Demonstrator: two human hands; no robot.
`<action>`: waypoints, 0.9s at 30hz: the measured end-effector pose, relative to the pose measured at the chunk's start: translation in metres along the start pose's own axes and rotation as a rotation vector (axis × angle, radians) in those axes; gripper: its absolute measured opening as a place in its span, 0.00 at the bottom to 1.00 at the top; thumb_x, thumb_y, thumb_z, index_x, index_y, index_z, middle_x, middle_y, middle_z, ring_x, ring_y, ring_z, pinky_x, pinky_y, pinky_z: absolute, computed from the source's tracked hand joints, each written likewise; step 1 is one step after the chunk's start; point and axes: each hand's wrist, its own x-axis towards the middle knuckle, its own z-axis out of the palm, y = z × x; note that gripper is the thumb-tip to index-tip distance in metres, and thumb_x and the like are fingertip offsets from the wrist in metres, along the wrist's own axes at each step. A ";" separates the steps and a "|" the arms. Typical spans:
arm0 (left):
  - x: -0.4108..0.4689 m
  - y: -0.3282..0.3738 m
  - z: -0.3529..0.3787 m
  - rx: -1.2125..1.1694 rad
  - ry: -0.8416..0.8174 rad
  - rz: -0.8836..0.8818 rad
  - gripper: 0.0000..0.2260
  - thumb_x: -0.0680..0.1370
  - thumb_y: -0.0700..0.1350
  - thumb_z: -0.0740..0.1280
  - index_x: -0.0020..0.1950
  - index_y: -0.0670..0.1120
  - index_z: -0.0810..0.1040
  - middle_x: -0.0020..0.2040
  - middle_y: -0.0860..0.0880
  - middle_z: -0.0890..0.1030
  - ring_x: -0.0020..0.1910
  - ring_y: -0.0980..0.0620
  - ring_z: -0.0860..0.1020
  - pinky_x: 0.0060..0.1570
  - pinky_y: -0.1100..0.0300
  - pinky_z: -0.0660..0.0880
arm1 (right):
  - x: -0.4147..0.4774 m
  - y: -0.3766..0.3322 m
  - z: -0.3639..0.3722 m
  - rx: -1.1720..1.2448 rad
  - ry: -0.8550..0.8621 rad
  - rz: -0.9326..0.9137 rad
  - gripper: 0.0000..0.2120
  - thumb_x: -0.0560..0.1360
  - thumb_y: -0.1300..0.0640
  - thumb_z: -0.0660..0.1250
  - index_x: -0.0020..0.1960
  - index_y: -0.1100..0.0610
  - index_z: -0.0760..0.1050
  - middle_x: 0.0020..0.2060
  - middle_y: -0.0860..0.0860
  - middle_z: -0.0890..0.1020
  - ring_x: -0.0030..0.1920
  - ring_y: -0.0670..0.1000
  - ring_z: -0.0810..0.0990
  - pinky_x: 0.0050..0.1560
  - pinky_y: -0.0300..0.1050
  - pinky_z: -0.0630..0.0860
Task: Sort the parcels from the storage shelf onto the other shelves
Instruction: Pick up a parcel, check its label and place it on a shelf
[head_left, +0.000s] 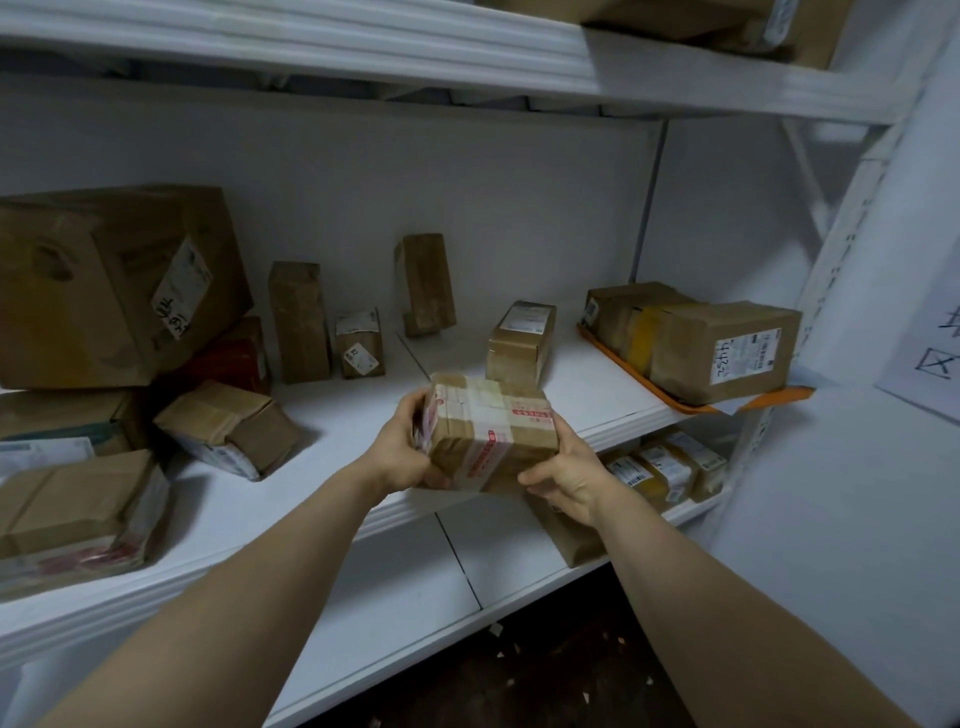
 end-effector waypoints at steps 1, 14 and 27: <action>0.001 -0.001 0.001 0.033 0.012 0.010 0.45 0.64 0.25 0.72 0.73 0.48 0.57 0.62 0.52 0.66 0.61 0.51 0.67 0.47 0.56 0.80 | -0.002 0.000 0.000 -0.013 0.012 -0.010 0.45 0.65 0.85 0.58 0.71 0.45 0.67 0.55 0.53 0.80 0.57 0.56 0.76 0.56 0.58 0.77; 0.020 0.013 0.036 -0.085 -0.210 -0.244 0.30 0.66 0.63 0.73 0.61 0.47 0.77 0.53 0.46 0.82 0.52 0.49 0.80 0.55 0.54 0.77 | -0.029 0.003 -0.047 0.020 0.240 0.110 0.25 0.64 0.53 0.74 0.60 0.53 0.75 0.54 0.55 0.81 0.58 0.56 0.77 0.58 0.52 0.72; 0.027 0.015 0.102 -0.074 -0.560 -0.426 0.19 0.78 0.62 0.56 0.48 0.48 0.75 0.44 0.46 0.79 0.43 0.49 0.77 0.38 0.59 0.75 | -0.086 0.024 -0.097 0.183 0.448 0.327 0.23 0.71 0.41 0.68 0.60 0.53 0.75 0.53 0.55 0.81 0.51 0.56 0.79 0.42 0.48 0.75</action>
